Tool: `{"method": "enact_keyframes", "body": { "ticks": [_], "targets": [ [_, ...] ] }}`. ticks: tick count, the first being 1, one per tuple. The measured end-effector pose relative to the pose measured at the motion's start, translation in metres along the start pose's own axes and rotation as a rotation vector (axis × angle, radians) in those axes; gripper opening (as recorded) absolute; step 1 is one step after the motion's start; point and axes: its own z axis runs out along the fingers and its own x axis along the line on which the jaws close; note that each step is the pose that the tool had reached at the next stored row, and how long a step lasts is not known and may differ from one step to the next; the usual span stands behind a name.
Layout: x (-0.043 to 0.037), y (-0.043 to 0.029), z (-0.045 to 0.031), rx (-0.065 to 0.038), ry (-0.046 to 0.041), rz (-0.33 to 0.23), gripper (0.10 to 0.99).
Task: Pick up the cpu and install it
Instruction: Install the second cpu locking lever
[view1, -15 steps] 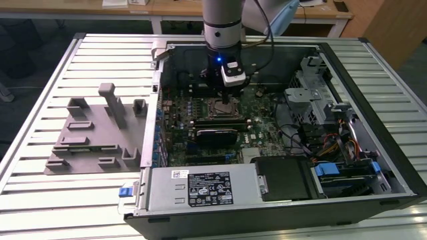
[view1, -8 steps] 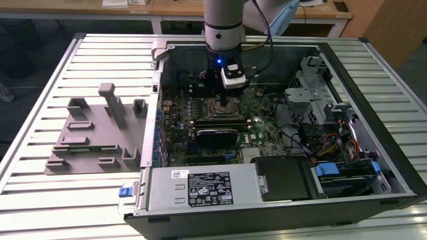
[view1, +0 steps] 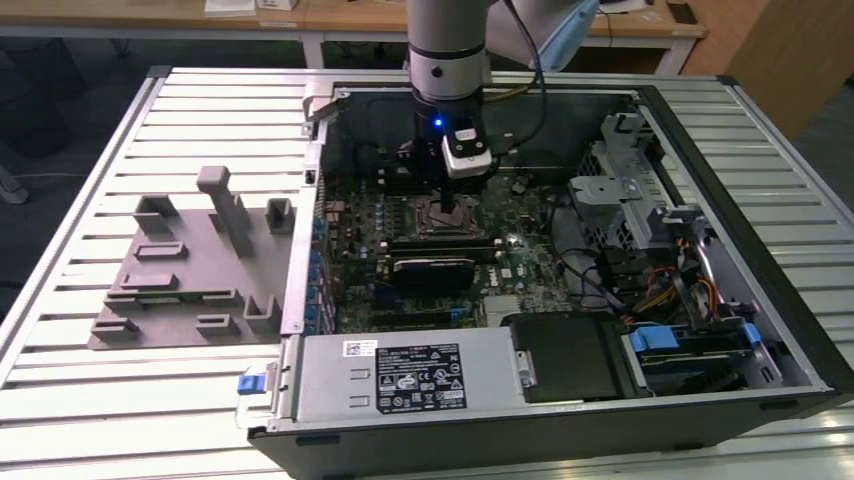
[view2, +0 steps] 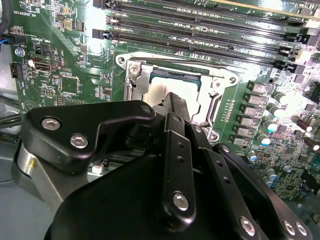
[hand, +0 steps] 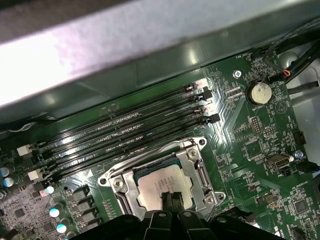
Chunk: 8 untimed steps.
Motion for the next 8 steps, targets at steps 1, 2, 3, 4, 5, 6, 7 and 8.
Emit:
{"method": "enact_keyframes", "body": {
  "ticks": [1, 2, 3, 4, 5, 6, 7, 8],
  "targets": [
    [0.0, 0.0, 0.0, 0.0, 0.0, 0.0, 0.106],
    [0.0, 0.0, 0.0, 0.0, 0.0, 0.0, 0.106],
    [0.0, -0.0001, 0.0, 0.0, 0.0, 0.0, 0.106],
    [0.0, 0.0, 0.0, 0.0, 0.0, 0.0, 0.106],
    [0.0, -0.0001, 0.0, 0.0, 0.0, 0.0, 0.106],
    [0.0, -0.0001, 0.0, 0.0, 0.0, 0.0, 0.106],
    [0.0, -0.0001, 0.0, 0.0, 0.0, 0.0, 0.106],
    [0.0, -0.0001, 0.0, 0.0, 0.0, 0.0, 0.106]
  ]
}}
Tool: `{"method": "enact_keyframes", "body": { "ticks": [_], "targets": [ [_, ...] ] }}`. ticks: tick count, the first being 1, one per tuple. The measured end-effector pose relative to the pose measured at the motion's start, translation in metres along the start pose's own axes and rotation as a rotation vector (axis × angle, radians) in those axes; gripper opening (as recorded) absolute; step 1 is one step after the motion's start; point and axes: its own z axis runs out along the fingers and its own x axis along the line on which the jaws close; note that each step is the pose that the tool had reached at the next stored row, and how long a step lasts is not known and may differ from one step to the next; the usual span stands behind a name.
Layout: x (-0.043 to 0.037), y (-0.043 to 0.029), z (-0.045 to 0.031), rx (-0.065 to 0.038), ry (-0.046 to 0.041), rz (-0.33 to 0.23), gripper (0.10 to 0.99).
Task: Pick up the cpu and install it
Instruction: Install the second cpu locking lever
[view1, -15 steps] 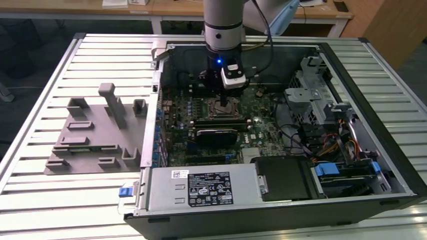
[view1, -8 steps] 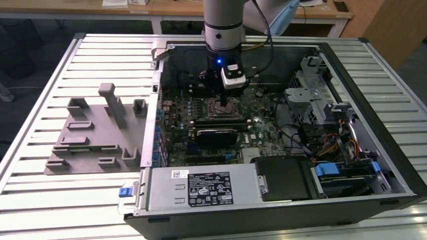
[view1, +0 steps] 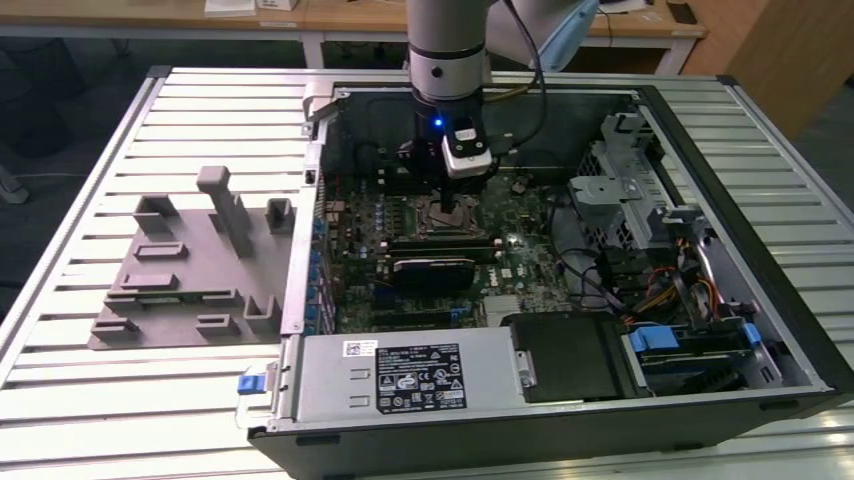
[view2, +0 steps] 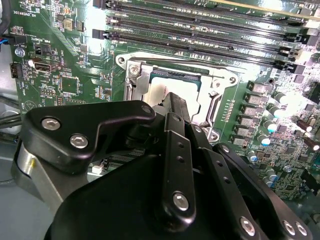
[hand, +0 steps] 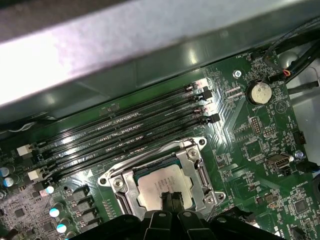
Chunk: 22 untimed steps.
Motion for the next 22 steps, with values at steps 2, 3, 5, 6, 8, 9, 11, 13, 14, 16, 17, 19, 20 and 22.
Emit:
{"method": "enact_keyframes", "body": {
  "ticks": [2, 3, 5, 6, 8, 9, 11, 13, 14, 16, 17, 19, 20, 22],
  "targets": [
    [0.0, -0.0001, -0.0002, 0.0, 0.0001, 0.0, 0.106],
    [-0.0001, -0.0002, -0.001, 0.0, 0.0001, 0.0, 0.106],
    [-0.0004, -0.0002, -0.0037, 0.0, 0.0, 0.0, 0.106],
    [-0.0006, -0.0003, -0.0055, 0.0, 0.0, 0.0, 0.106],
    [-0.001, -0.0005, -0.0091, 0.0, 0.0, 0.0, 0.106],
    [-0.0012, -0.0006, -0.0105, 0.0, 0.0, 0.0, 0.106],
    [-0.0013, -0.0006, -0.0115, 0.0, 0.0, 0.0, 0.106],
    [-0.0013, -0.0006, -0.0115, 0.0, -0.0001, 0.0, 0.106],
    [-0.0013, -0.0006, -0.0115, 0.0, -0.0001, 0.0, 0.106],
    [-0.0013, -0.0006, -0.0116, 0.0, 0.0, 0.0, 0.106],
    [-0.0013, -0.0007, -0.012, 0.0, 0.0, 0.0, 0.106],
    [-0.0016, -0.0008, -0.0144, 0.0, 0.0, 0.0, 0.106],
    [-0.0018, -0.0009, -0.0157, 0.0, -0.0001, 0.0, 0.106],
    [-0.002, -0.001, -0.0179, 0.0, 0.0, 0.0, 0.106]
  ]
}}
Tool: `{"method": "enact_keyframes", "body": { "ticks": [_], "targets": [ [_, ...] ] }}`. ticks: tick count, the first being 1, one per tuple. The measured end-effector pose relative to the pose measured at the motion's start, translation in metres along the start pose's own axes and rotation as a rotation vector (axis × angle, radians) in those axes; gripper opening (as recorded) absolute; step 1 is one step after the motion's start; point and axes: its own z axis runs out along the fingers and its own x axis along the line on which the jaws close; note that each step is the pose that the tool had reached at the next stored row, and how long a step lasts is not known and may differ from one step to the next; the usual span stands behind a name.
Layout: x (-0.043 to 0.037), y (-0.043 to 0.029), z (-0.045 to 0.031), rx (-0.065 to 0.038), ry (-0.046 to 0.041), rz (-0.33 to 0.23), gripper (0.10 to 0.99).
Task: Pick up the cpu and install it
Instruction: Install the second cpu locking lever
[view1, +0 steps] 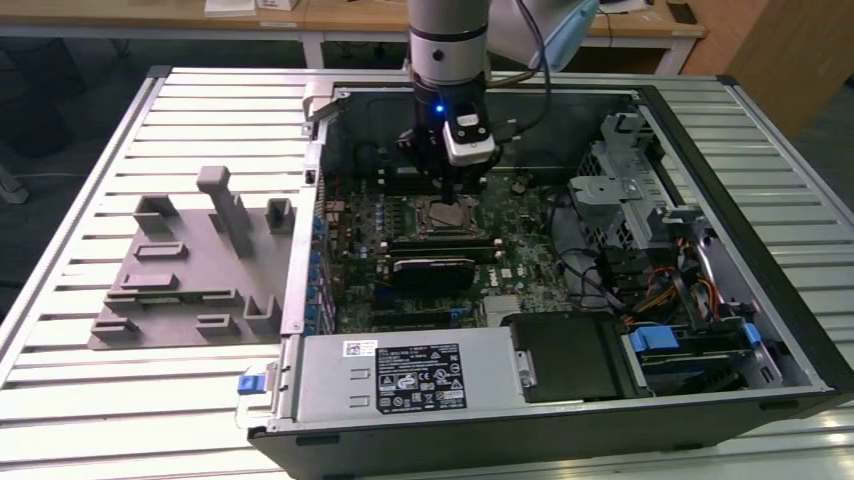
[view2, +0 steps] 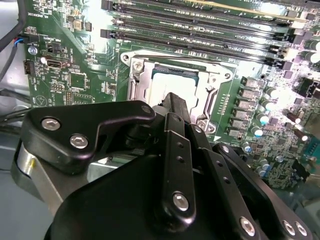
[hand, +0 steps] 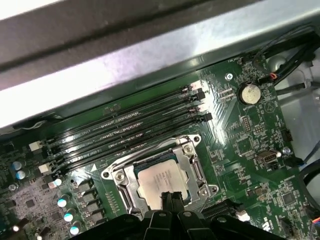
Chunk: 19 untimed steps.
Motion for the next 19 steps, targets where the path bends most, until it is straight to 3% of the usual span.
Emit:
{"method": "enact_keyframes", "body": {
  "ticks": [5, 9, 19],
  "targets": [
    [-0.0007, -0.0003, -0.0065, 0.0, 0.0, 0.0, 0.106],
    [-0.0012, -0.0013, -0.007, 0.0, 0.0, 0.0, 0.106],
    [-0.0104, -0.0227, -0.0048, 0.0, 0.0, 0.0, 0.106]
  ]
}}
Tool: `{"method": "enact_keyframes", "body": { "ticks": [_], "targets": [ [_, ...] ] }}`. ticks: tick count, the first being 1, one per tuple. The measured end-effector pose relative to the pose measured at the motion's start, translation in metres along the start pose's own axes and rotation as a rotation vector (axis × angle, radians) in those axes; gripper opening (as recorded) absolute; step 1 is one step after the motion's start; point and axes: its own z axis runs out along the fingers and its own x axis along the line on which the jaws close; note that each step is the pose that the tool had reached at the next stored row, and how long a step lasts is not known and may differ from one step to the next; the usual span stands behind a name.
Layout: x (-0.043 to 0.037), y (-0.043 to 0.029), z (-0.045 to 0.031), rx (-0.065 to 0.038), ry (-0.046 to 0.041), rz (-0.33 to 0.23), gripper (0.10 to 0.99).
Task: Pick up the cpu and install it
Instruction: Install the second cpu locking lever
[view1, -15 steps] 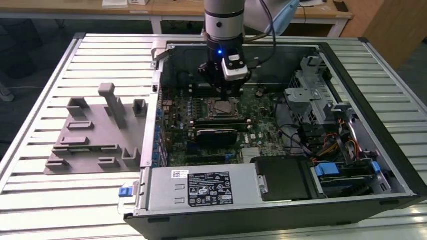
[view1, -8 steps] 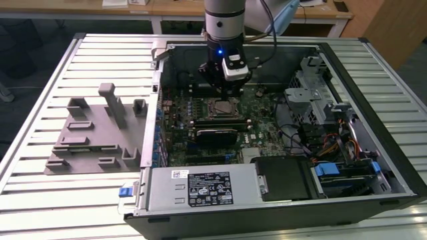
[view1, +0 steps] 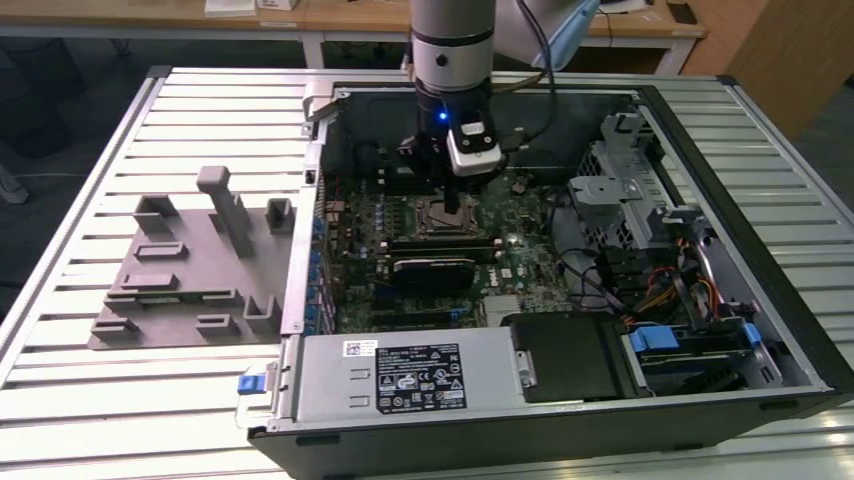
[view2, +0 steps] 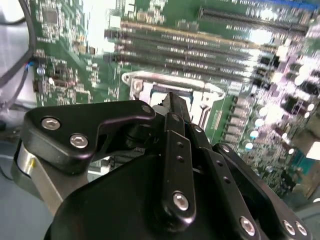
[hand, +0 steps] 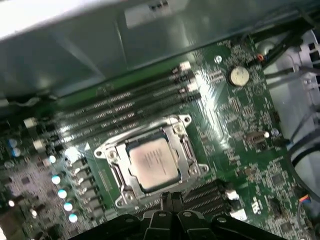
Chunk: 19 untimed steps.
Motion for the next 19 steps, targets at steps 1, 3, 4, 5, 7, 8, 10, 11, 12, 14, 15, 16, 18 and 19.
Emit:
{"method": "enact_keyframes", "body": {
  "ticks": [1, 3, 4, 5, 7, 8, 10, 11, 12, 14, 15, 16, 18, 19],
  "targets": [
    [-0.0011, -0.0023, 0.0002, 0.0, 0.0, 0.0, 0.106],
    [-0.0031, -0.0069, 0.0008, 0.0, 0.0, 0.0, 0.106],
    [-0.0041, -0.0092, 0.001, 0.0, 0.0, 0.0, 0.106],
    [-0.005, -0.0114, 0.0012, 0.0, 0.0002, 0.0, 0.106],
    [-0.0066, -0.0155, 0.0016, -0.002, 0.0005, 0.0, 0.106],
    [-0.0074, -0.0175, 0.0018, -0.003, 0.0009, 0.0, 0.106],
    [-0.0083, -0.0201, 0.0022, -0.013, 0.0052, 0.001, 0.106],
    [-0.0085, -0.0207, 0.0024, -0.021, 0.0079, 0.001, 0.106],
    [-0.0086, -0.0212, 0.0025, -0.028, 0.0108, 0.0, 0.106],
    [-0.0086, -0.0221, 0.0029, -0.04, 0.0153, -0.003, 0.106],
    [-0.0086, -0.0226, 0.003, -0.045, 0.0171, -0.005, 0.106],
    [-0.0084, -0.0233, 0.0032, -0.049, 0.0184, -0.007, 0.106],
    [-0.0076, -0.0251, 0.0037, -0.054, 0.0199, -0.013, 0.106],
    [-0.007, -0.0259, 0.0042, -0.055, 0.0201, -0.018, 0.106]
  ]
}}
